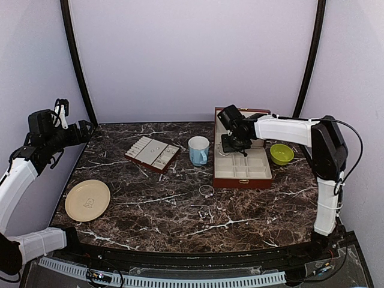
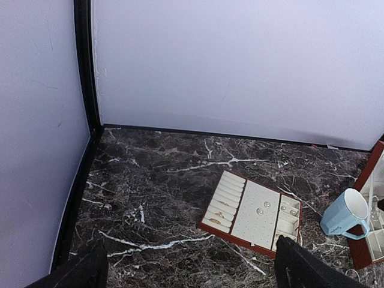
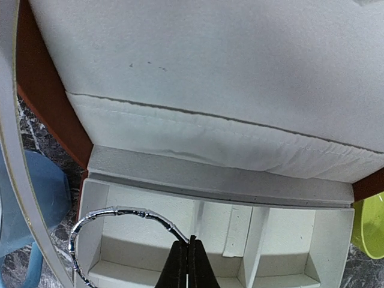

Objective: Organize the mixed jewelry
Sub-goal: Place the bangle in the larger divider.

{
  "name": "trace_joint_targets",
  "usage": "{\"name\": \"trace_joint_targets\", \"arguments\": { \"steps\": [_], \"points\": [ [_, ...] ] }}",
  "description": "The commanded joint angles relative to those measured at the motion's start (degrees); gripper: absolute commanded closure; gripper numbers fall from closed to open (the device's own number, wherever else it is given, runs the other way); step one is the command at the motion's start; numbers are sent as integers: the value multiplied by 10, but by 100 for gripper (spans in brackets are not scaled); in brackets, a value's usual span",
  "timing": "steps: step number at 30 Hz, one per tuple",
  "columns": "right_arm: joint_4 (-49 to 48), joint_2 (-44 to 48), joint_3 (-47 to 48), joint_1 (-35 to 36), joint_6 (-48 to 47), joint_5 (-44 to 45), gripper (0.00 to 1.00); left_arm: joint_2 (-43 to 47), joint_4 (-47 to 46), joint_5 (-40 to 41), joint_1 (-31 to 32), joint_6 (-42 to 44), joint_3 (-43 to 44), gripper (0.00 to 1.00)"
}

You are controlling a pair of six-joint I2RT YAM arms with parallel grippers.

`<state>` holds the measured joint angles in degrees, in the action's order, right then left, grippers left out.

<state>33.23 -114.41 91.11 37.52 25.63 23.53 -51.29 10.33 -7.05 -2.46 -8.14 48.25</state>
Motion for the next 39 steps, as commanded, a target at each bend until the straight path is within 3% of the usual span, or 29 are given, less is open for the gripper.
{"name": "trace_joint_targets", "arguments": {
  "steps": [1,22,27,39],
  "points": [
    [-55,-16,-2,3,20,4,100,11,-10,-8,-2,-1,-5,1],
    [-69,-60,-41,3,43,-2,100,12,-9,-6,-2,0,-4,1],
    [-54,-80,-26,5,31,-35,100,6,-7,14,-2,8,0,1],
    [2,-59,-33,12,34,6,100,15,-9,8,-1,6,-5,1]
  ]
}}
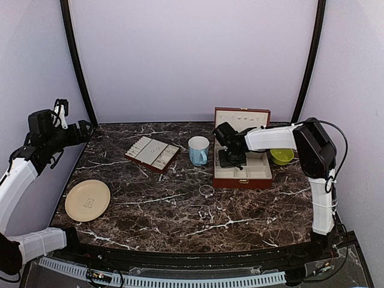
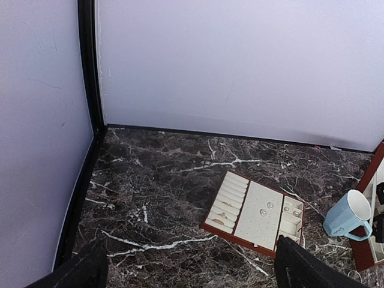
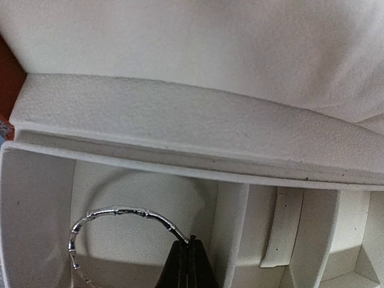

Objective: Organize the mixed jewelry
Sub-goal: Place the bangle in the larger divider.

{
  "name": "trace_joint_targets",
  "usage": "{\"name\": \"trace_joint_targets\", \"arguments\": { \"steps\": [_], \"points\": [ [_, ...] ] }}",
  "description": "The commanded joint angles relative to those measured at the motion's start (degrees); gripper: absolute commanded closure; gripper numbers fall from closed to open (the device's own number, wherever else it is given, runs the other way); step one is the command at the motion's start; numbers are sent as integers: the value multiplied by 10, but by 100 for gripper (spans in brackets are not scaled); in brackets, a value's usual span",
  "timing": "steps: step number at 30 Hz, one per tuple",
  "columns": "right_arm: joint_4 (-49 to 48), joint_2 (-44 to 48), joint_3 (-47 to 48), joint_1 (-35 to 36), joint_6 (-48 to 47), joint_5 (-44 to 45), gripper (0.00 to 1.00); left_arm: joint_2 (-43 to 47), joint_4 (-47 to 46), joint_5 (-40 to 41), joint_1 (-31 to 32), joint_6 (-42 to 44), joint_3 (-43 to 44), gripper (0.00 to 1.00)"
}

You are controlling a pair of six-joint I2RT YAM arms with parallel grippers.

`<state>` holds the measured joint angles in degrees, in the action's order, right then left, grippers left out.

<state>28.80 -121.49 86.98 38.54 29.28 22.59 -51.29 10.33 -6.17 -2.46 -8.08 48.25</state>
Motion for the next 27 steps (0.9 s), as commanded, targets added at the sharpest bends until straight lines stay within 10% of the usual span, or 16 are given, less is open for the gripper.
{"name": "trace_joint_targets", "arguments": {
  "steps": [1,8,27],
  "points": [
    [51,10,14,2,-3,15,99,15,-10,-2,-2,4,-5,1],
    [48,7,31,1,-8,-1,69,15,-9,-3,-1,4,-4,1],
    [-46,146,-56,-3,-6,-29,48,39,-7,73,-2,32,-9,1]
  ]
}}
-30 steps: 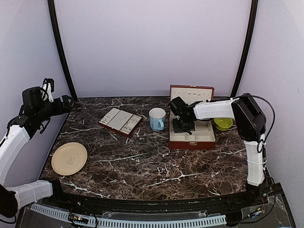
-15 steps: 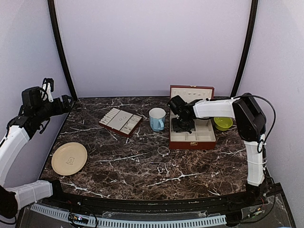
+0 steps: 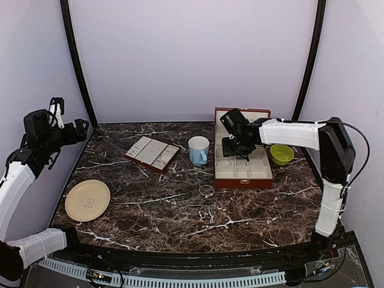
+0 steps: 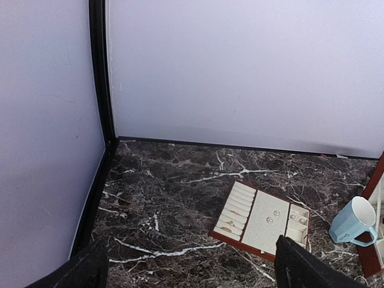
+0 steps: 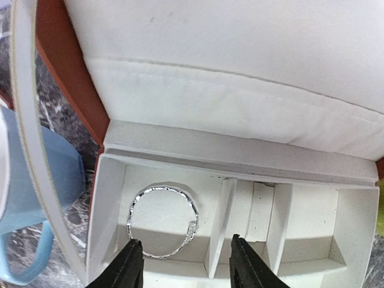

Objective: Organize the mixed jewelry
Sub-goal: Place the bangle in the larger divider.

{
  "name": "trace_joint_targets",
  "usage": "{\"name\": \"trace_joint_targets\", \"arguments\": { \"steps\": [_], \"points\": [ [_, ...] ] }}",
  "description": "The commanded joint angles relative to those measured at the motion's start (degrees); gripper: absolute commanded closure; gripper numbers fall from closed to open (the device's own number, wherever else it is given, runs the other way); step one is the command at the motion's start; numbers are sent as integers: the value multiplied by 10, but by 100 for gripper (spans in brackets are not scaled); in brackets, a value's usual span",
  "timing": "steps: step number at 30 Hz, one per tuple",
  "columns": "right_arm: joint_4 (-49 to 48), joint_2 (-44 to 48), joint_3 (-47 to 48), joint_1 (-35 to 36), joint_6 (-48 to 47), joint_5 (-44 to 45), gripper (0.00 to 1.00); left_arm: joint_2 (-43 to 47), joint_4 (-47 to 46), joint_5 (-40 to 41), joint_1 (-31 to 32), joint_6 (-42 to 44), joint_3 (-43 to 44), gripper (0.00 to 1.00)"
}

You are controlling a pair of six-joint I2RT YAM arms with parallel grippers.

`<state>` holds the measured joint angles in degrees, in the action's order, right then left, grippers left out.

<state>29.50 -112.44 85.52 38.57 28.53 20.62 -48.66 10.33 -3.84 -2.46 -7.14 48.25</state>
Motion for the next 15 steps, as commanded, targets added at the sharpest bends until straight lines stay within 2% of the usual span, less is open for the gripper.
{"name": "trace_joint_targets", "arguments": {
  "steps": [1,8,12,15],
  "points": [
    [-60,68,-52,-3,2,-14,46,12,-7,57,-2,27,-10,1],
    [-41,189,-113,-3,-55,-40,31,-3,-7,77,-2,35,-11,1],
    [-21,278,-162,-3,-79,-52,23,-18,-3,62,-2,32,-6,1],
    [-11,328,-188,6,-73,-79,21,-28,-4,33,-2,23,-5,1]
  ]
}}
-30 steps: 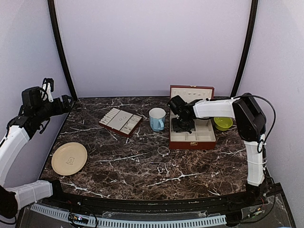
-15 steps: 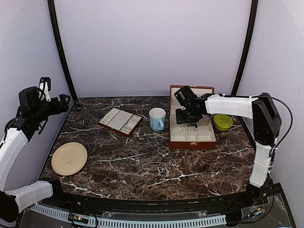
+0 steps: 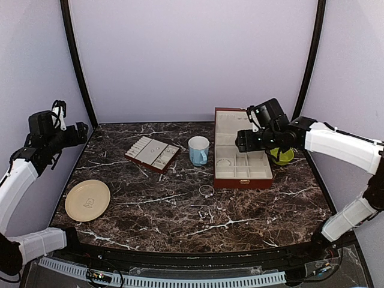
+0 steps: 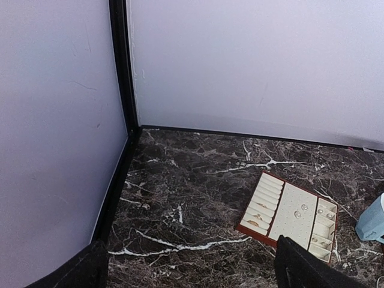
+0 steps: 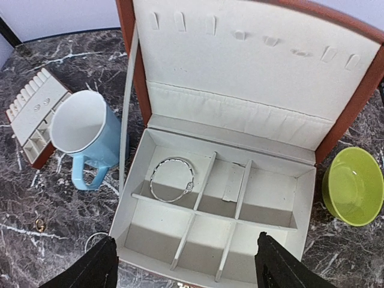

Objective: Organize the mixed jewelry
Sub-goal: Place the bangle in the larger divider, then pick up the bangle from the center of the board.

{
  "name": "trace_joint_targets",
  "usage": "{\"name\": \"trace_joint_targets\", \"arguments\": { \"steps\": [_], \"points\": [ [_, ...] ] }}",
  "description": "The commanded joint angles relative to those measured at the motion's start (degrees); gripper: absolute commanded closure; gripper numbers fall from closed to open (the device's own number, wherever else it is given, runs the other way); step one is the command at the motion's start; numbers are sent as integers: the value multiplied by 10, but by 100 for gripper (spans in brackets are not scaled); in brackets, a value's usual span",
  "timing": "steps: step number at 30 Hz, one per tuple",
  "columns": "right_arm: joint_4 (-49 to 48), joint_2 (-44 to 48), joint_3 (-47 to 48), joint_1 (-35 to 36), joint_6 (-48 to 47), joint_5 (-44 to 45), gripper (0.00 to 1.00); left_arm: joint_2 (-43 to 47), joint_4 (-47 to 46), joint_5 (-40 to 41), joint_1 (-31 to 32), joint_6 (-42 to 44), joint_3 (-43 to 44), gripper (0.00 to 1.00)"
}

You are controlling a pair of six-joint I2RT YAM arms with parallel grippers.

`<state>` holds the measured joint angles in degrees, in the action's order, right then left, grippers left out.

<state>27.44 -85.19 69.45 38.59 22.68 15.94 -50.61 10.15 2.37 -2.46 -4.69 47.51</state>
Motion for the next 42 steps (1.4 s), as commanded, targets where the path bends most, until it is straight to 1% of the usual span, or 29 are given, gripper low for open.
{"name": "trace_joint_targets", "arguments": {
  "steps": [1,6,9,12,15,17,19,23,25,28,30,32,36,42],
  "points": [
    [11,66,-34,14,-10,-39,21,-11,-2,-38,-2,-6,3,1],
    [0,99,-65,62,39,-62,21,-24,6,-75,-2,-20,12,1],
    [-40,123,-109,85,76,-100,21,-15,-1,-85,-3,-26,3,1],
    [-84,136,-154,115,109,-114,22,-10,-4,-82,-2,-26,2,1],
    [-130,110,-189,142,153,-112,23,-16,3,-77,-2,-26,6,1],
    [-155,78,-190,171,168,-102,25,-16,3,-78,-2,-26,6,1],
    [-145,34,-165,199,169,-71,27,-14,1,-76,-2,-25,4,1],
    [-73,-49,-92,228,173,-28,33,-15,0,-68,-2,-23,3,1],
    [-63,-69,-78,239,184,-22,33,-17,1,-69,-2,-22,4,1],
    [-47,-88,-65,246,225,-15,34,-18,1,-68,-2,-22,3,1],
    [-39,-102,-49,251,226,-12,35,-19,1,-70,-2,-23,4,1],
    [-18,-127,-20,256,217,-8,38,-19,1,-71,-2,-23,4,1],
    [30,-169,41,255,177,-4,49,-17,1,-73,-2,-24,4,1],
    [93,-234,137,251,89,-9,55,-15,0,-82,-2,-27,4,1]
  ]
}}
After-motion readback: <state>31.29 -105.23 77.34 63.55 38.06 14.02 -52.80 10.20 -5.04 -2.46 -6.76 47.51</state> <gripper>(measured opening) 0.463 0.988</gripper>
